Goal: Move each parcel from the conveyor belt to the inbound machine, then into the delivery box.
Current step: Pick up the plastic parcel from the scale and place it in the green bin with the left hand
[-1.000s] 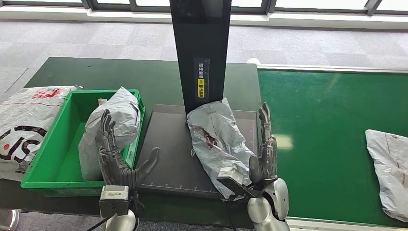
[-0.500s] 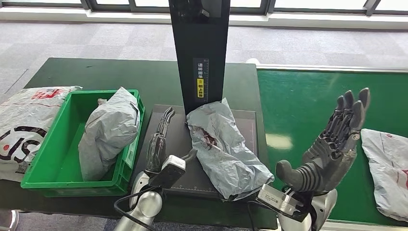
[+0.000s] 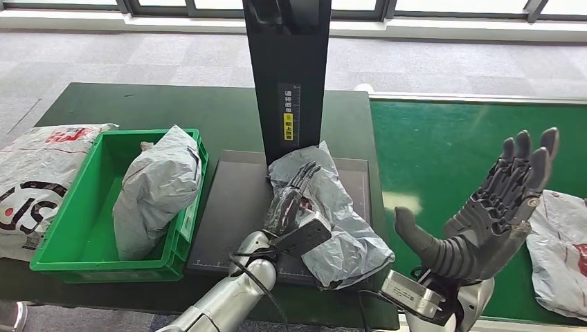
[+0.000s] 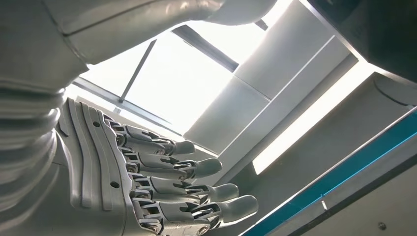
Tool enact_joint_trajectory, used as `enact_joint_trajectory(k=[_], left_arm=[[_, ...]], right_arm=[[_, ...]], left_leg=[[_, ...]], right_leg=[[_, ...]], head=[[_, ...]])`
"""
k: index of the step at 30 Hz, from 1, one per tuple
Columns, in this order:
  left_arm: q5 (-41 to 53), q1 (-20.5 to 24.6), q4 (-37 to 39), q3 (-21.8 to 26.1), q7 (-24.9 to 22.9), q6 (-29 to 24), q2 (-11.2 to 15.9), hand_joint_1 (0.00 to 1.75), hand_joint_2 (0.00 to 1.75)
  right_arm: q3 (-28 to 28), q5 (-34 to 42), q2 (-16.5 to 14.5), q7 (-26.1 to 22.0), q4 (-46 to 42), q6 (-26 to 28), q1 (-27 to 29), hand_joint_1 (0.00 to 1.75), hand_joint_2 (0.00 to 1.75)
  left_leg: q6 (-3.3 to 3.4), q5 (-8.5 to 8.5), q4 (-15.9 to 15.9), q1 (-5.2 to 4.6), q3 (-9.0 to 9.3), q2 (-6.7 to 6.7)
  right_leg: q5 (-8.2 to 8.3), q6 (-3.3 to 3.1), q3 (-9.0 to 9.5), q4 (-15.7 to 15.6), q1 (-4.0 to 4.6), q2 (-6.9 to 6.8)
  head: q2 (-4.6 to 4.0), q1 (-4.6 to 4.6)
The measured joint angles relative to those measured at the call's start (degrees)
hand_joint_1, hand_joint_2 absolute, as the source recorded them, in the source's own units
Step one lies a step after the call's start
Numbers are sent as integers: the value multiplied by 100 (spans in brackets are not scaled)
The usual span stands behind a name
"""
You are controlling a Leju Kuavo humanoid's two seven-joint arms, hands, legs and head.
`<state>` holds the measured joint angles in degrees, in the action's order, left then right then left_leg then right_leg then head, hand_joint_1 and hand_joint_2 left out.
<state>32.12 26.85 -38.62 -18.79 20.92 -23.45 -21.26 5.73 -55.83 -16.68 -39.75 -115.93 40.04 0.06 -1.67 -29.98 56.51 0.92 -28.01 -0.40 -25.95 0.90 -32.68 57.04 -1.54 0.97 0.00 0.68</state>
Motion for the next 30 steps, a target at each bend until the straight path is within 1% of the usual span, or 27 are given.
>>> enact_joint_trajectory(k=[4,11,13,19,23,30], left_arm=[[106,196,362,-298,-327,51,-19,0,175],[135,336,662,-525,-408,62,-21,0,175],[178,359,724,-570,-493,80,-22,0,175],[493,432,994,-814,-1000,239,-22,0,175],[698,453,1152,-980,-1396,328,-22,0,175],[892,531,1326,-1127,-1694,394,-27,0,175]], right_arm=[[0,9,0,21,15,-2,-3,0,175],[0,-3,0,41,37,-2,-7,0,175],[0,-46,0,94,37,-2,-7,0,175],[0,-227,0,301,37,-2,-7,0,175],[0,-281,0,315,37,-2,-6,0,175],[0,-267,0,288,37,-2,-6,0,175]], left_leg=[[0,-1,-1,0,-22,0],[0,0,0,0,-22,-3],[0,0,0,0,-21,-3],[0,-1,0,0,-24,-4],[0,0,0,0,-23,-3],[0,0,0,0,-23,-3]], right_leg=[[-1,-1,0,0,0,0],[-1,-1,-1,0,0,-1],[-1,-1,-1,0,0,-1],[-1,-1,-1,0,0,-2],[-1,-1,-1,0,0,-2],[-1,-1,0,0,0,-2]], head=[[0,0],[0,0],[0,0],[0,0],[0,0],[0,0]])
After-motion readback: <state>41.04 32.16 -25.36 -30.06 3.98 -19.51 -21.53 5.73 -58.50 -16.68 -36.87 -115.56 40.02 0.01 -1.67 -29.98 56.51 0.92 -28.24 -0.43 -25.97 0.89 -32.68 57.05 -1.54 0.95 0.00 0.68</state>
